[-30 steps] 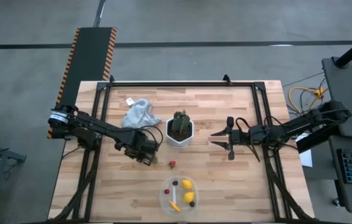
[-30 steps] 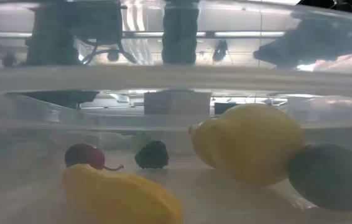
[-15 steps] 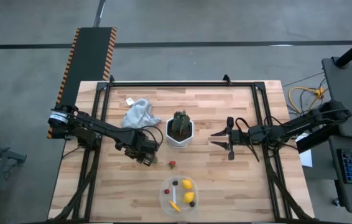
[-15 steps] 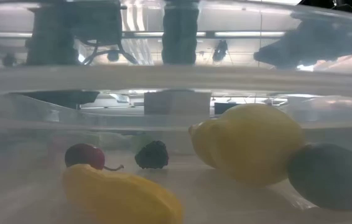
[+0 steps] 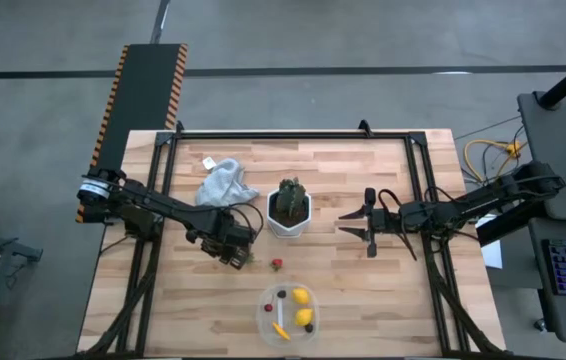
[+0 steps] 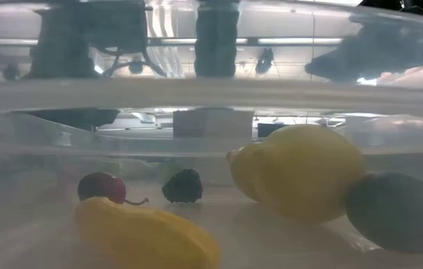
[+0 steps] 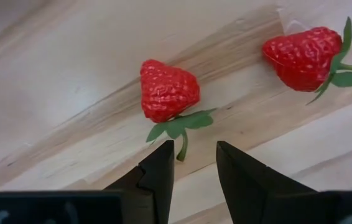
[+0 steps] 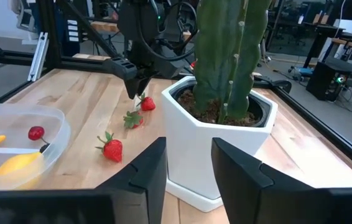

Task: Pick and placing Produce into tupperware
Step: Put the left red strawberry into the transparent bin

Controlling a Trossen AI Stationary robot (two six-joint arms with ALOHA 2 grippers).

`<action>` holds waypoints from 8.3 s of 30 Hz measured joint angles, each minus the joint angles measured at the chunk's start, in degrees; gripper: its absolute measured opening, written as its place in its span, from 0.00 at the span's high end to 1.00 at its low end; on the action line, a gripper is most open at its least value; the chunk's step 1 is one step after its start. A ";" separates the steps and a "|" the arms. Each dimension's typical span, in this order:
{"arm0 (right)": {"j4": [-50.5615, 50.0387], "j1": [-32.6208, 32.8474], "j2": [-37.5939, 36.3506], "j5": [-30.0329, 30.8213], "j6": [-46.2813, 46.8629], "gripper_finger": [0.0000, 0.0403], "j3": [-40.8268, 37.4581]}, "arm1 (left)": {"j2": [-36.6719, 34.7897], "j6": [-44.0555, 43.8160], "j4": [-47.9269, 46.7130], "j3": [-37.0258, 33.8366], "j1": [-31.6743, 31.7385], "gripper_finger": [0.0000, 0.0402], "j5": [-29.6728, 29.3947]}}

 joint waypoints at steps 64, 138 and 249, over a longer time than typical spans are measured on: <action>-0.42 0.00 0.00 -0.09 0.02 0.76 0.00 | -0.02 9.03 -6.00 14.73 -5.36 1.00 -2.44; -1.36 0.11 -0.02 -3.02 3.02 0.79 0.02 | 28.22 11.98 0.42 45.87 -16.00 0.87 -0.94; -1.77 -0.02 -0.01 -0.90 -4.25 0.82 0.00 | 19.77 81.50 -4.49 22.64 -4.57 0.82 -13.68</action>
